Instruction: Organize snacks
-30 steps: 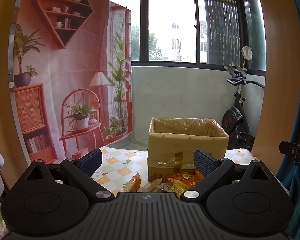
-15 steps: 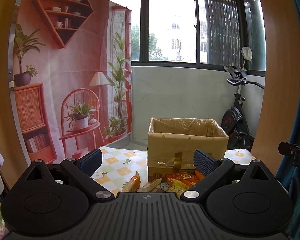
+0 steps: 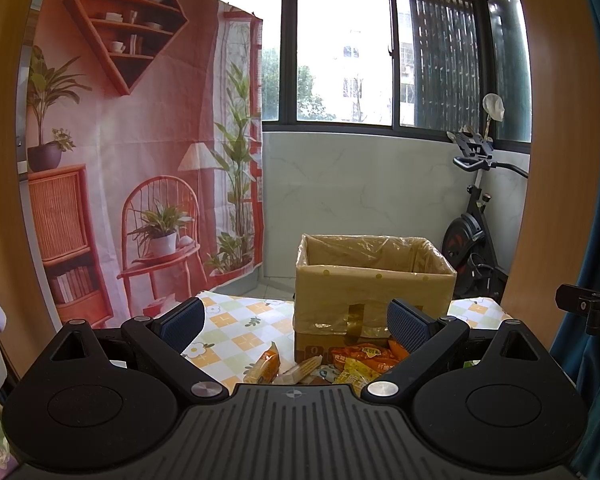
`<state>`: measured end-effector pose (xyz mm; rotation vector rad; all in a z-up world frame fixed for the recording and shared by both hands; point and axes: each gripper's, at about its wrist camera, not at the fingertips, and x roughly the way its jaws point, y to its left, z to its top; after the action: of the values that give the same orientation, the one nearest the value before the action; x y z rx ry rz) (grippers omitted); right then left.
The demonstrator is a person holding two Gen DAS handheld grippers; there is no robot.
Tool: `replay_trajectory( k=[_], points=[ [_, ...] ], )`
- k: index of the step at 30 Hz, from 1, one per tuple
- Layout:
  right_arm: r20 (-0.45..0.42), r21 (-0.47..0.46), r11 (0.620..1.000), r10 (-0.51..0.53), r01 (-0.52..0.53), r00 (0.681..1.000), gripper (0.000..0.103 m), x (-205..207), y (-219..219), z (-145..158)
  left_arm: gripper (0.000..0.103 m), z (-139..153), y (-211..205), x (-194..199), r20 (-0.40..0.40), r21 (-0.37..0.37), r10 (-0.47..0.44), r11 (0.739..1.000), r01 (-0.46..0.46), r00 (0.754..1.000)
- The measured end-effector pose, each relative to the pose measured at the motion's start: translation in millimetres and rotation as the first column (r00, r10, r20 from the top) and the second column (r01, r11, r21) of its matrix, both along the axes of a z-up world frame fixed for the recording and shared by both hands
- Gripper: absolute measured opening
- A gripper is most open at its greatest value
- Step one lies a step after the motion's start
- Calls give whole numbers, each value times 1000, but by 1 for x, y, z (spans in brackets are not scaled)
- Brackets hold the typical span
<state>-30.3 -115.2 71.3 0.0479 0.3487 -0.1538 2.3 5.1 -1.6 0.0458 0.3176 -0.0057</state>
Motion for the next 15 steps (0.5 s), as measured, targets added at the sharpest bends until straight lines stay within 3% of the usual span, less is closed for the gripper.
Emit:
replay_trajectory(
  k=[15],
  points=[
    [-1,-1,1000,0,0,1000,103,0,0,0,99,-1,-1,-1,-3,-3,3,1000,-3,1000]
  ],
)
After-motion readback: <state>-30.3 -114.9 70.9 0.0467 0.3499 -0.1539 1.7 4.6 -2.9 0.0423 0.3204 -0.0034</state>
